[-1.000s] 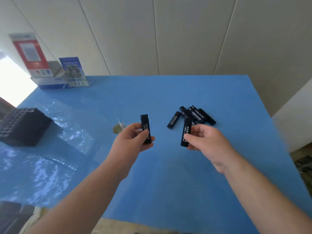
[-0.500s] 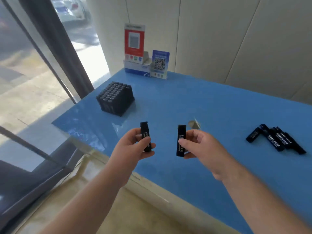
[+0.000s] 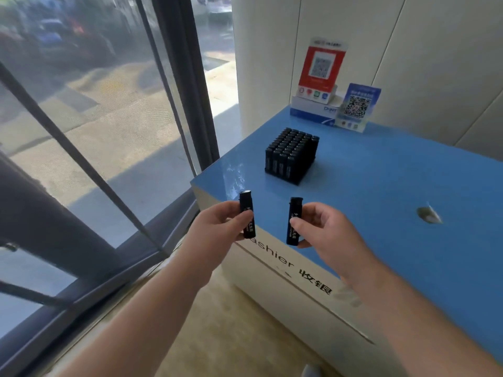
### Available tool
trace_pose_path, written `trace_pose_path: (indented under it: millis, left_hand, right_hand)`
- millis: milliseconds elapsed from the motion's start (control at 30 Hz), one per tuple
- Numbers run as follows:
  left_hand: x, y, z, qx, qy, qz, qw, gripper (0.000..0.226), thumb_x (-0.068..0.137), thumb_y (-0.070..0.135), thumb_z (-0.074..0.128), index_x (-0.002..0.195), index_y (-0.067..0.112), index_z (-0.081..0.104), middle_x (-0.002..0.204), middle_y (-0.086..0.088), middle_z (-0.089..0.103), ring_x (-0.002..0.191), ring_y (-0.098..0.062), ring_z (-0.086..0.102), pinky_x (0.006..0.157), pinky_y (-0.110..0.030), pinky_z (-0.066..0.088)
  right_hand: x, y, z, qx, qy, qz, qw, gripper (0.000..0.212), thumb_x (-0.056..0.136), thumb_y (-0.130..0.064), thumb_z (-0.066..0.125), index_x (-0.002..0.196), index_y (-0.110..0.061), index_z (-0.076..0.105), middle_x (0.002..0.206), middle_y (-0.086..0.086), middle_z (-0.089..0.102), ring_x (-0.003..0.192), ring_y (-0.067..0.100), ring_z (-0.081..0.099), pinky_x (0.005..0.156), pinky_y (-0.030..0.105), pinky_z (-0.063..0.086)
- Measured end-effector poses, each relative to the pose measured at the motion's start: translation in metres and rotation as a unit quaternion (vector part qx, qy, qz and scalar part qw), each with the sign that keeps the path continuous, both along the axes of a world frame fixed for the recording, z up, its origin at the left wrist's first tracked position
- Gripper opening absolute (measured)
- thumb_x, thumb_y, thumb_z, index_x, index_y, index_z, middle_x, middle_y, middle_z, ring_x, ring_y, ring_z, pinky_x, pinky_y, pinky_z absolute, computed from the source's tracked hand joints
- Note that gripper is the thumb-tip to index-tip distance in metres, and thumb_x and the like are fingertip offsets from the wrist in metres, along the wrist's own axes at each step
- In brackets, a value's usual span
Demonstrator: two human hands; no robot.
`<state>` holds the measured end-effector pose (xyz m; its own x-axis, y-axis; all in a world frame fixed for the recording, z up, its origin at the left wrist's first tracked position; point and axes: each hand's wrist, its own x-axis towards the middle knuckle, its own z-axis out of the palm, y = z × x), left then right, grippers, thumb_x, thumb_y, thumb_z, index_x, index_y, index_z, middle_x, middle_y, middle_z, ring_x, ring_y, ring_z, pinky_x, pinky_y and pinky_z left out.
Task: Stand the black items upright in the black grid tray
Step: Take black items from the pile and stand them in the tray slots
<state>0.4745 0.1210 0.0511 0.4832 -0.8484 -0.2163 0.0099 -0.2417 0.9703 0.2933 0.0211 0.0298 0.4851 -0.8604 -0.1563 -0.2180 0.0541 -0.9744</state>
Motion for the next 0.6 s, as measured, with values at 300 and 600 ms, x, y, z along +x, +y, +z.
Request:
trace_pose_path:
  millis: [300,600]
  left_hand:
    - [0.053,-0.056,-0.008,-0.022,0.012,0.002,1.0,0.017,0.093,0.012,0.066,0.107,0.019,0.069,0.1,-0.004,0.074,0.089,-0.023,0.074,0.087,-0.043,0.058]
    - [0.093,-0.144,0.006,-0.047,-0.011,-0.014,0.999,0.019,0.094,0.013,0.065,0.112,0.016,0.069,0.099,-0.004,0.076,0.092,-0.023,0.073,0.085,-0.035,0.058]
  right_hand:
    - [0.048,-0.053,-0.004,-0.025,-0.018,-0.018,0.999,0.004,0.094,-0.016,0.067,0.097,-0.017,0.069,0.088,0.001,0.074,0.085,0.02,0.072,0.076,0.034,0.061]
    - [0.077,-0.128,0.005,-0.042,-0.06,-0.075,0.995,0.007,0.094,-0.016,0.067,0.1,-0.014,0.068,0.093,0.008,0.071,0.083,0.015,0.065,0.072,0.03,0.06]
